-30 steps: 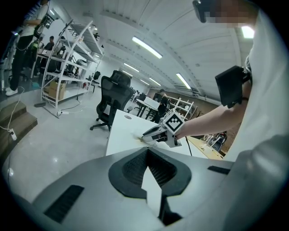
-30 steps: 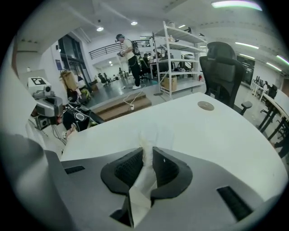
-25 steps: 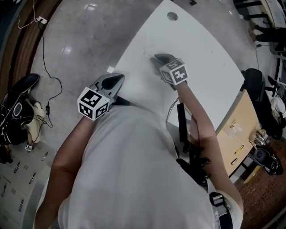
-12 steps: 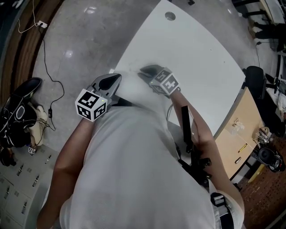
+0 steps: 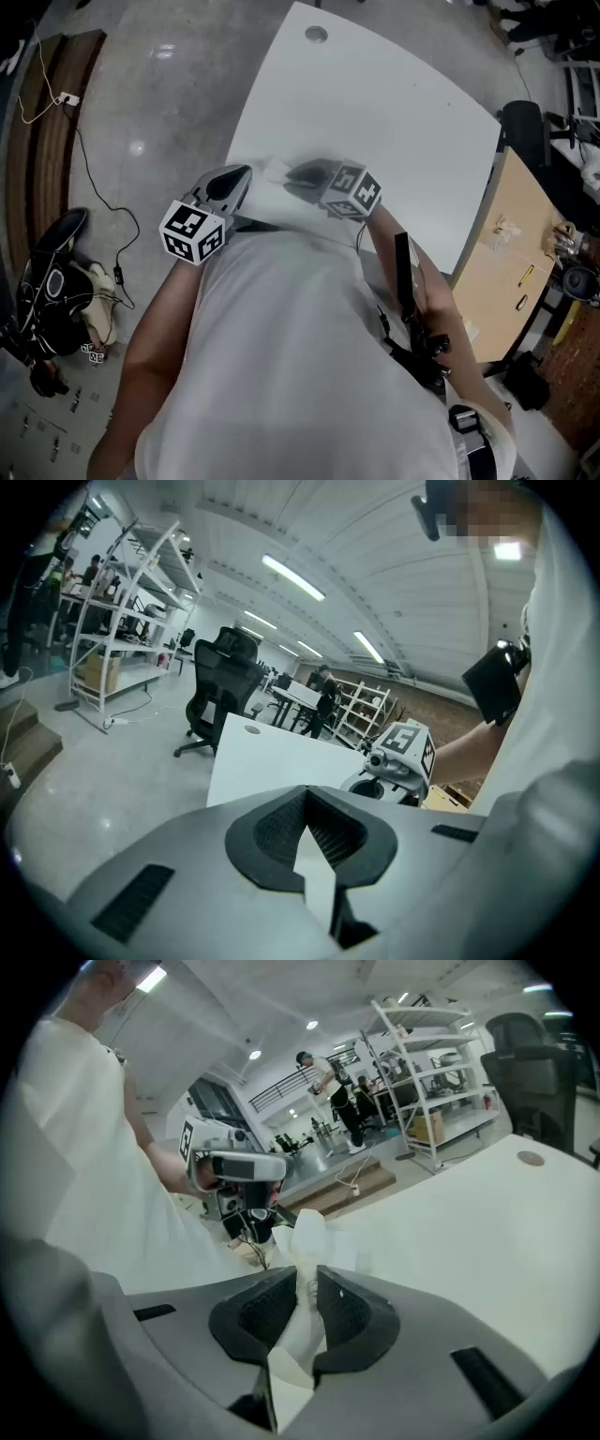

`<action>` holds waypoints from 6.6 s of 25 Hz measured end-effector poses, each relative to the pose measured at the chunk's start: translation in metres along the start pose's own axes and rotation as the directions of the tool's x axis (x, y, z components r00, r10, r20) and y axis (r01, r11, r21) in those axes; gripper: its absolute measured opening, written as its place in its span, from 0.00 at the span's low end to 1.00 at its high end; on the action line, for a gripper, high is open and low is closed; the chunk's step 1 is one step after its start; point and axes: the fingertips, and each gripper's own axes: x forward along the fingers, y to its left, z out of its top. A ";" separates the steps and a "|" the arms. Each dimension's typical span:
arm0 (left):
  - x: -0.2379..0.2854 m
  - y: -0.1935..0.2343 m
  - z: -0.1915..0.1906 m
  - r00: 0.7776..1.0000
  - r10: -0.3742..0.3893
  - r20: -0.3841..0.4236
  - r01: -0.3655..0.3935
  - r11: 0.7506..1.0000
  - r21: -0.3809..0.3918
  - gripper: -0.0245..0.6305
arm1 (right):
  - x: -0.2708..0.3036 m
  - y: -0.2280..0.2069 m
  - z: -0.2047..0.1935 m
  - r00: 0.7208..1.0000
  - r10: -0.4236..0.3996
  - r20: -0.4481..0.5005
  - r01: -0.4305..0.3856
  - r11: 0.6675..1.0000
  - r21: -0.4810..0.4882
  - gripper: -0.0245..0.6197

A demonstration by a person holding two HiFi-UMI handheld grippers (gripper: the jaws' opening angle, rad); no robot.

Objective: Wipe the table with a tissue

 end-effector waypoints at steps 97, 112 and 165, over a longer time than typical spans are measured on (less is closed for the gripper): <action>0.199 -0.207 -0.009 0.973 -0.095 -0.210 0.112 0.991 0.072 0.04 | -0.326 -0.315 -0.144 0.865 -0.484 -0.136 0.501 0.850 0.163 0.15; 0.191 -0.214 -0.005 0.978 -0.107 -0.178 0.125 0.988 0.093 0.04 | -0.275 -0.243 -0.150 0.930 -0.338 -0.148 0.346 0.937 0.036 0.15; 0.158 -0.162 -0.003 0.986 -0.064 -0.156 0.065 0.998 -0.002 0.05 | -0.279 -0.359 -0.073 0.775 -0.607 -0.175 0.621 0.784 0.029 0.15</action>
